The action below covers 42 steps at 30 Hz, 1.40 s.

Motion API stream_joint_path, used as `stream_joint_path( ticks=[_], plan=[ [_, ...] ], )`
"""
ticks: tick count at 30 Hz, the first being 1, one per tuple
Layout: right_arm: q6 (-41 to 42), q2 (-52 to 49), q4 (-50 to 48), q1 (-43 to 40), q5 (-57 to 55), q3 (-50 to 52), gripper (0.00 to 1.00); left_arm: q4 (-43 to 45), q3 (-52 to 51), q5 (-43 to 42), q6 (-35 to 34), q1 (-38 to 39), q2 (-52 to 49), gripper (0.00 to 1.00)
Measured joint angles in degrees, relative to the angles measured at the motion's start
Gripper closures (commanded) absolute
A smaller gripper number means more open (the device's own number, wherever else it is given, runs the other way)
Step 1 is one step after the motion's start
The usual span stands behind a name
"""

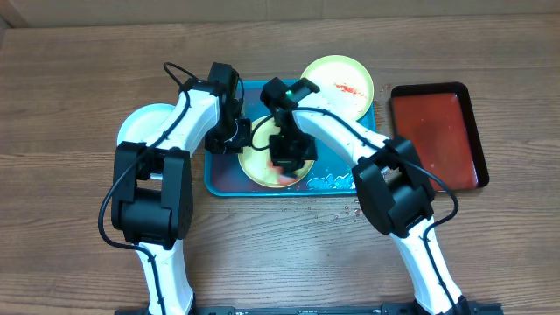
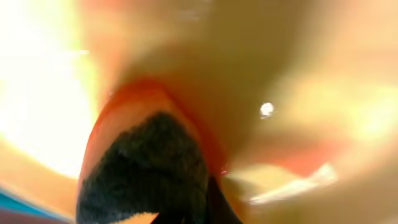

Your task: Clean dirty plates on tray and stack at the side

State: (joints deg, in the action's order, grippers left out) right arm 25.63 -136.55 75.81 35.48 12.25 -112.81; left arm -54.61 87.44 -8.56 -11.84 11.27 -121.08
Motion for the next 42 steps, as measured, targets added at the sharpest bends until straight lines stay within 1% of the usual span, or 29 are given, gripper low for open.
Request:
stream_joint_path(
  ticks=[2, 7, 10, 13, 18, 22, 25, 28, 30, 34, 42],
  plan=[
    [-0.13, 0.13, 2.60, -0.87, -5.11, -1.07, 0.96, -0.02, 0.00, 0.00, 0.00, -0.02, 0.00, 0.96],
    [-0.15, 1.90, 5.01, -2.14, -12.66, -4.59, 0.96, -1.53, 0.37, 0.24, -0.02, 0.00, 0.00, 0.96],
    [-0.15, 5.31, 5.14, -2.60, -14.73, -6.99, 0.96, -3.58, 1.03, 1.42, -0.02, -0.02, 0.00, 0.96],
    [-0.17, 10.84, 5.22, -2.91, -15.80, -9.84, 0.96, -4.46, 1.51, 3.23, 0.00, -0.02, 1.07, 0.96],
    [-0.15, 20.39, 4.81, -5.16, -16.13, -12.83, 0.96, -5.01, 1.55, 6.34, 1.55, -0.02, 8.46, 0.96],
    [-0.15, 26.51, 4.72, -9.27, -16.20, -13.18, 0.96, -5.20, 1.99, 11.37, 2.21, 0.00, 15.91, 0.96],
    [-0.09, 29.09, 4.76, -12.46, -16.35, -13.20, 0.96, -5.18, 2.25, 17.11, 2.67, 0.39, 20.50, 0.96],
    [-0.13, 30.12, 4.74, -15.04, -16.72, -13.20, 0.96, -5.20, 2.40, 25.03, 2.91, 1.95, 23.63, 0.96],
    [-0.13, 30.16, 4.85, -16.76, -16.72, -13.20, 0.96, -5.40, 2.51, 32.76, 2.84, 4.57, 24.90, 0.96],
    [-0.13, 30.16, 5.14, -18.95, -16.74, -13.20, 0.96, -5.88, 2.51, 44.61, 1.11, 10.19, 24.96, 0.96],
    [-0.13, 30.16, 5.90, -21.31, -16.74, -13.20, 0.96, -5.84, 2.51, 64.87, -4.66, 20.87, 24.96, 0.96]
  ],
)
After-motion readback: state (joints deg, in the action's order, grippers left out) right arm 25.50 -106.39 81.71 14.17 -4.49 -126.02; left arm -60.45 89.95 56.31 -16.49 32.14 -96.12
